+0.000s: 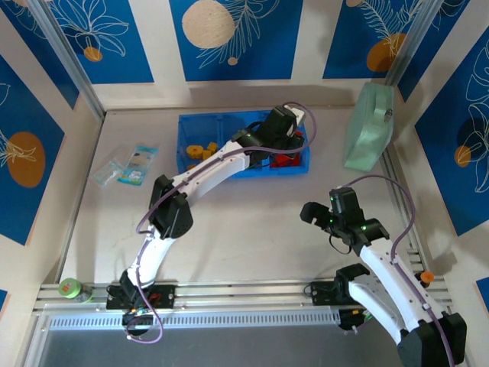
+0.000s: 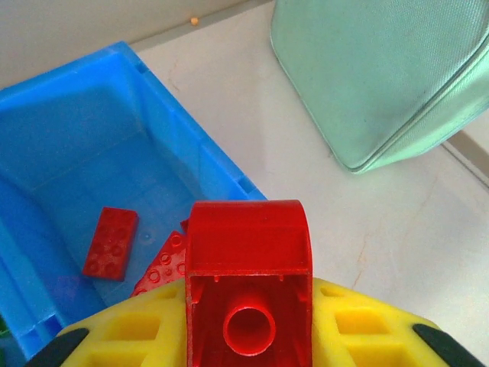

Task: Sort the legos into containers by color

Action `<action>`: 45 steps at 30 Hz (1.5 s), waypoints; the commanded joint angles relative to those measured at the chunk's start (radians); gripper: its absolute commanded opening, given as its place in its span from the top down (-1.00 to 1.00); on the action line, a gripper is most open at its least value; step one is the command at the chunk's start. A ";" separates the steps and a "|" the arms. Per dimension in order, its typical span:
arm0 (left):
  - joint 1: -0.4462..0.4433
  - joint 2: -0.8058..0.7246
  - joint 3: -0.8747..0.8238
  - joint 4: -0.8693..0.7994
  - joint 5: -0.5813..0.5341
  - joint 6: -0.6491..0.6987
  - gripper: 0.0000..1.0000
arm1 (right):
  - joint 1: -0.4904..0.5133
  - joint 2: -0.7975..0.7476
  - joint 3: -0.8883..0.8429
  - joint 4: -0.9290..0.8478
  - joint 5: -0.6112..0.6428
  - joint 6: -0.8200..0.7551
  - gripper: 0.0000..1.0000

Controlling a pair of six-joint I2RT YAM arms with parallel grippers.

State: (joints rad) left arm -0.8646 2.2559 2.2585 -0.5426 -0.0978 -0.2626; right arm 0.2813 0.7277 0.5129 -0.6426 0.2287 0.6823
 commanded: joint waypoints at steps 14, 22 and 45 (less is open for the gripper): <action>0.022 0.190 0.168 0.004 0.015 0.009 0.47 | 0.007 -0.044 -0.036 0.009 -0.038 0.019 -0.86; 0.028 0.226 0.168 0.009 0.022 0.004 0.47 | 0.007 -0.066 -0.035 0.014 -0.035 0.009 -0.86; 0.040 -0.176 0.038 -0.036 -0.093 0.197 -1.00 | 0.006 -0.068 0.018 0.003 -0.027 -0.047 -0.86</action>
State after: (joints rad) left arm -0.8219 2.2612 2.3711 -0.6296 -0.1692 -0.1211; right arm 0.2821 0.6704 0.4885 -0.6403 0.2016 0.6590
